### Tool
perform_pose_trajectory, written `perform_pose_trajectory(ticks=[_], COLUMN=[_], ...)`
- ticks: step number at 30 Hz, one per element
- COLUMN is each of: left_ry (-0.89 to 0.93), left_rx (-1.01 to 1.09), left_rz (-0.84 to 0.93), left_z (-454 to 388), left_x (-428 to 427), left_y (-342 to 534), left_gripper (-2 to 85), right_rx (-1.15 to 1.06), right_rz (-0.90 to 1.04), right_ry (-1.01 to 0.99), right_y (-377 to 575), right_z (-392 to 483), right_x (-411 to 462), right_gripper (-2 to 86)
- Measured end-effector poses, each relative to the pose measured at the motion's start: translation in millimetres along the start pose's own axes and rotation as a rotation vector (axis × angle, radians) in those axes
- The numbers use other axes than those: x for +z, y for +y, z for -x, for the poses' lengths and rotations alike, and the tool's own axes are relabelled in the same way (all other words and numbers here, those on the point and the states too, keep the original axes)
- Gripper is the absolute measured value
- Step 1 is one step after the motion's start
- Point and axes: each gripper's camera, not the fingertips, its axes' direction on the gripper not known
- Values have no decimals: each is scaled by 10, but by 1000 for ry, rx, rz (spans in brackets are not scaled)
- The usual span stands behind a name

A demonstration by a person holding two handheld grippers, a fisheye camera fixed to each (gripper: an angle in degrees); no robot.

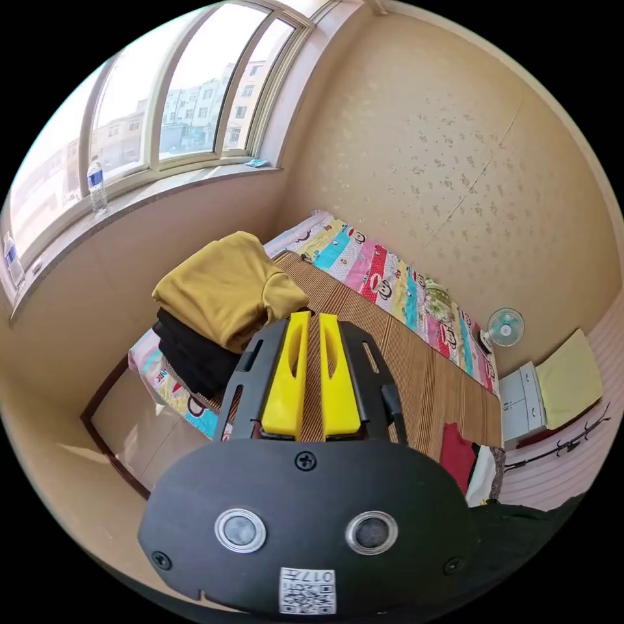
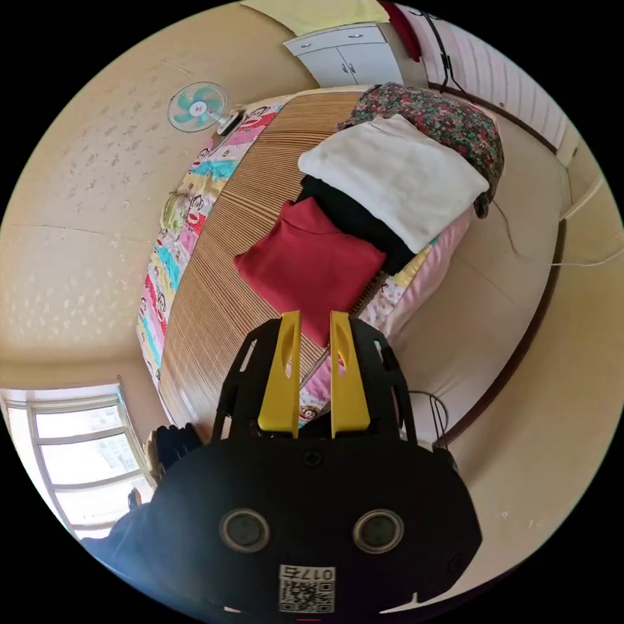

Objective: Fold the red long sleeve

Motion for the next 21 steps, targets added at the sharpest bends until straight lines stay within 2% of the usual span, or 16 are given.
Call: perform_pose_trajectory(ticks=[8,11,13,18,21], left_ry=[247,234,174,203,167], left_rx=[140,165,160,148,128], left_rz=[-220,-249,-247,-214,-213], left_z=[-892,-1065,-1153,-1273,-1276], left_x=[-184,-177,-108,172,346], left_y=[397,460,482,565,666], left_gripper=[-2,-1,-1,0,7], right_rx=[164,169,62,-270,-298], right_rz=[66,71,95,201,260], right_ry=[-97,-122,-78,76,131], right_y=[-759,-1113,-1405,-1825,-1936], right_z=[-353,-283,-42,673,796], right_x=[311,349,374,570,771], right_gripper=[84,88,91,101,103])
